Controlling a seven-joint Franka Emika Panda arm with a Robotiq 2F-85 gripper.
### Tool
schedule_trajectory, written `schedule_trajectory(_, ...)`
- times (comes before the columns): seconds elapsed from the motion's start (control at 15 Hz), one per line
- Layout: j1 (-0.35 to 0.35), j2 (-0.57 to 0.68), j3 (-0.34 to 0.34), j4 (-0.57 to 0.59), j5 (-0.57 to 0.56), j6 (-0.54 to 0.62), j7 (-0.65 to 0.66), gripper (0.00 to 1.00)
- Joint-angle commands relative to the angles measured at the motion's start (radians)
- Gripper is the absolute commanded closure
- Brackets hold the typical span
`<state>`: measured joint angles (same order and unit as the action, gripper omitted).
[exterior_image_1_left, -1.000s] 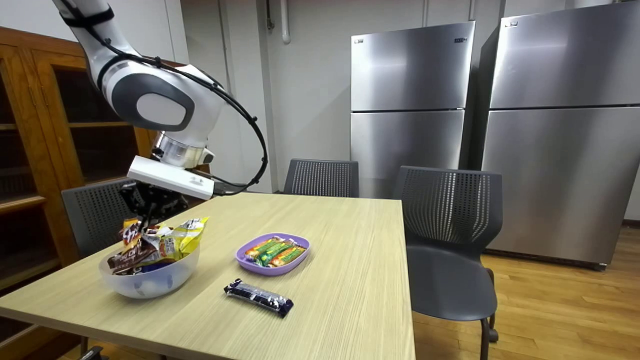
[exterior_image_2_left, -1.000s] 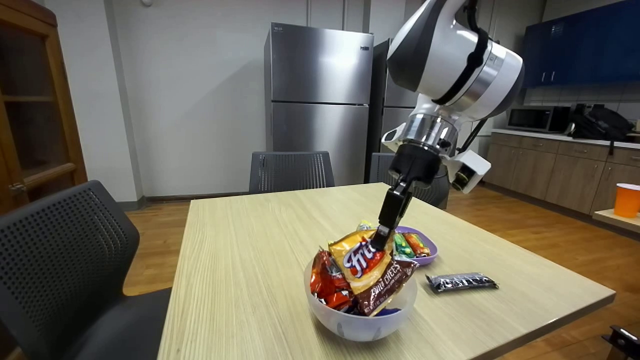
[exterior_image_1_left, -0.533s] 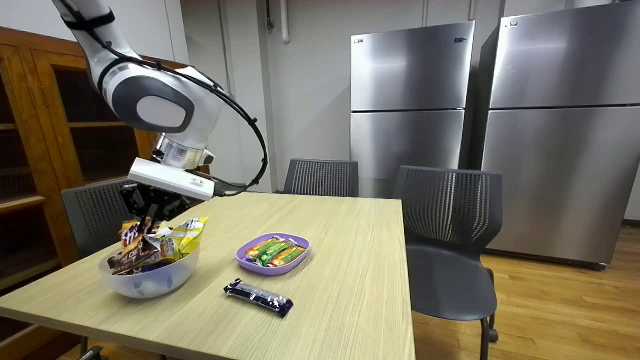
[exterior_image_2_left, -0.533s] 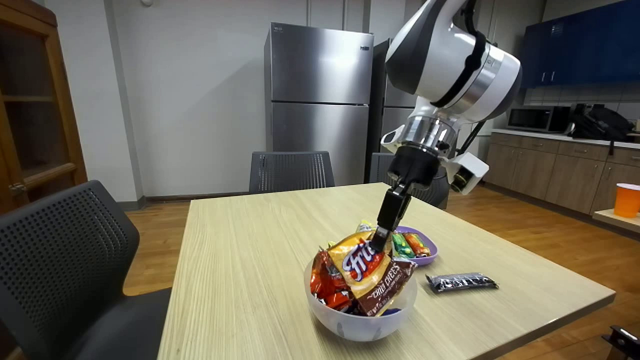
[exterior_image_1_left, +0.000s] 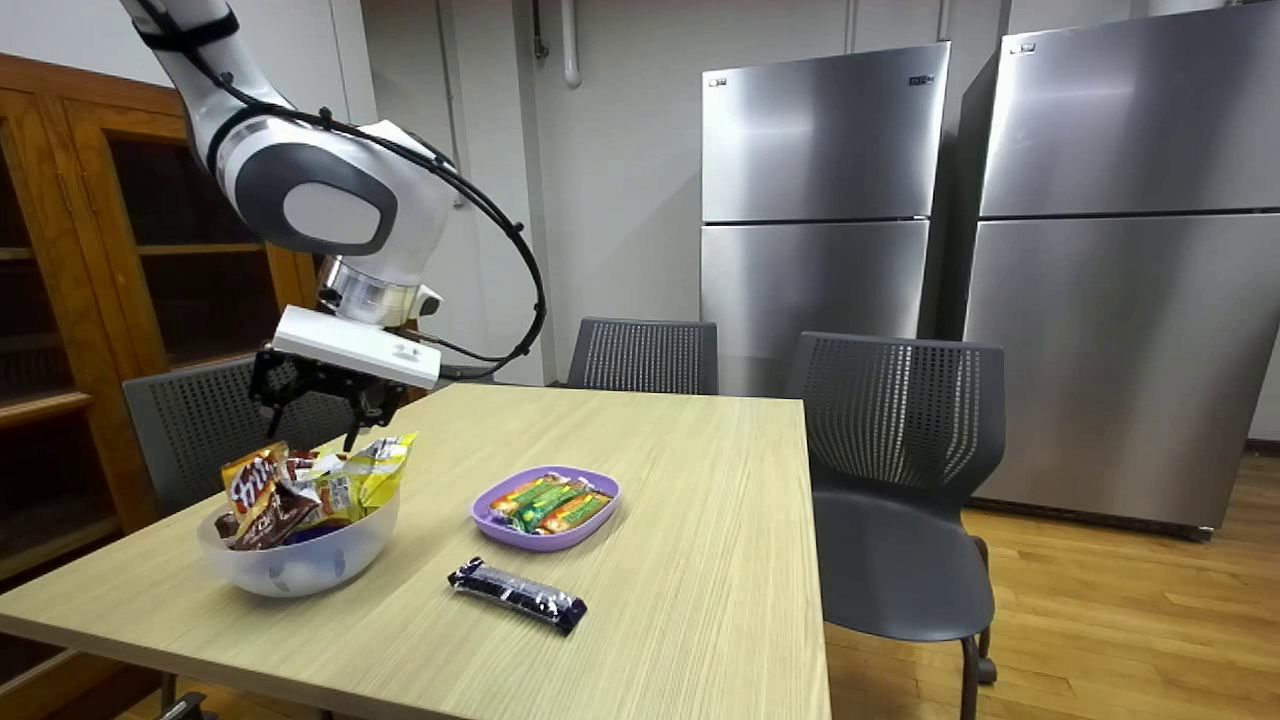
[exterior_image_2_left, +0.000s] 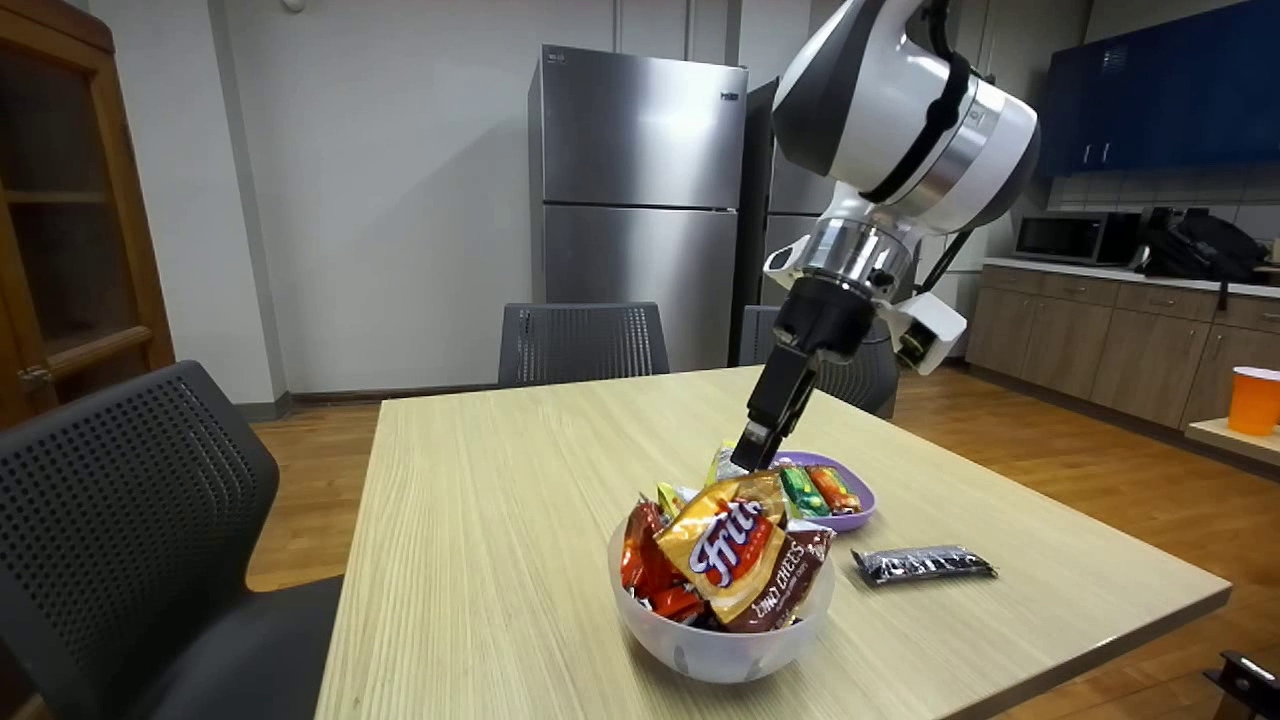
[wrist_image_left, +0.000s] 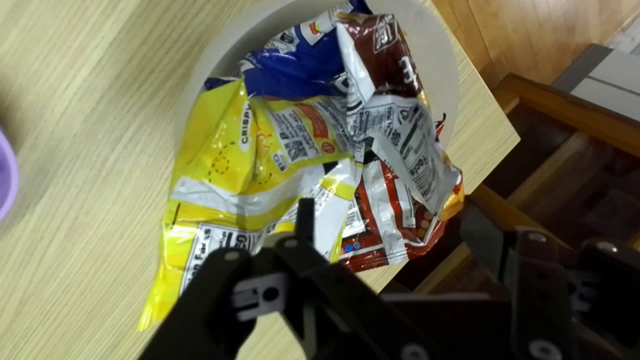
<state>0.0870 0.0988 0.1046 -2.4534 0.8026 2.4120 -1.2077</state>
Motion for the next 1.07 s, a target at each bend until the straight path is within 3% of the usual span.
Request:
schedule_trajectory(0.0, -0.023, -0.024, -0.002, 0.003, 0.04, 0.011, -0.036, 0.0)
schedule_trajectory(0.53, -0.056, -0.021, -0.038, -0.003, 0.062, 0.074, 0.008, 0.0)
schedule_trajectory(1.0, -0.062, -0.015, -0.063, -0.036, 0.035, 0.275, 0.234, 0.0)
